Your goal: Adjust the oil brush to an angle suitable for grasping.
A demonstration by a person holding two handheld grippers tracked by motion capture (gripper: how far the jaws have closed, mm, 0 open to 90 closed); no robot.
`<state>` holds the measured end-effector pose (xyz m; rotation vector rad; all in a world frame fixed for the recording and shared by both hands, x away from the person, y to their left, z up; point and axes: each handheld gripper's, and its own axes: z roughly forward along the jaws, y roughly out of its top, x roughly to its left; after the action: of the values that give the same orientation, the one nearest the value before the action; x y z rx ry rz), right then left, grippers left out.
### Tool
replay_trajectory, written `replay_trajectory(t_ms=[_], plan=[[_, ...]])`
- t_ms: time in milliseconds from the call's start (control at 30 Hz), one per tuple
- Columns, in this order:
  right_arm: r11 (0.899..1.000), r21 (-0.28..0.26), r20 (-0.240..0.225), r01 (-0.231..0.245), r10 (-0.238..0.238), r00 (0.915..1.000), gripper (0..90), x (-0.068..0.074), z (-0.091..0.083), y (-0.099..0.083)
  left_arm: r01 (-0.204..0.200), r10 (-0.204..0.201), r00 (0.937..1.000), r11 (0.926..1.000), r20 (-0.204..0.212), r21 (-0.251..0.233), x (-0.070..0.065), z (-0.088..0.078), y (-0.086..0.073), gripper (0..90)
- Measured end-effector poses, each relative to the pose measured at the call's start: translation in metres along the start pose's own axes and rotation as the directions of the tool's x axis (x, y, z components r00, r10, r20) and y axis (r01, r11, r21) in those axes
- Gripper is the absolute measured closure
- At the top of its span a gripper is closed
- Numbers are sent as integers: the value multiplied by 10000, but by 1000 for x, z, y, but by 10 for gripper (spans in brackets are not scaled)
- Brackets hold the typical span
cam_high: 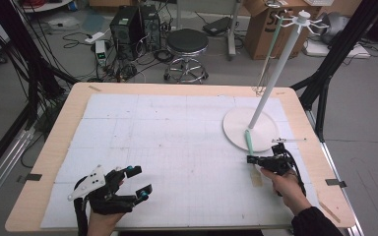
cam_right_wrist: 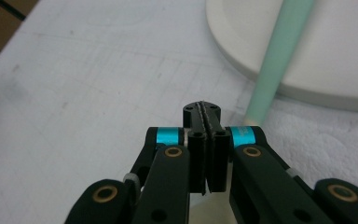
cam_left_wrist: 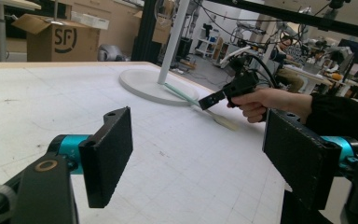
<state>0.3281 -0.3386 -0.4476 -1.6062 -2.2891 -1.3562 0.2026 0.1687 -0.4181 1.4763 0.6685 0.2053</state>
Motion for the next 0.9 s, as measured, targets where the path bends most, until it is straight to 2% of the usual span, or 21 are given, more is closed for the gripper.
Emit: replay_trajectory(t_ms=[233,333,667,900], plan=[[9992,364,359,-185,172,9992,893,0,0,-2,5,-4,10000,10000,13,-19,0,0,0,249],[9993,371,491,-30,12,9988,893,0,-2,-3,-9,9,10000,10000,14,-18,0,0,0,249],[9991,401,835,-109,76,9965,893,-1,-13,-4,-1,1,10000,10000,30,-9,0,0,0,249],[9981,571,1376,247,-324,9900,893,2,-20,-3,-7,7,10000,10000,28,10,0,1,0,249]])
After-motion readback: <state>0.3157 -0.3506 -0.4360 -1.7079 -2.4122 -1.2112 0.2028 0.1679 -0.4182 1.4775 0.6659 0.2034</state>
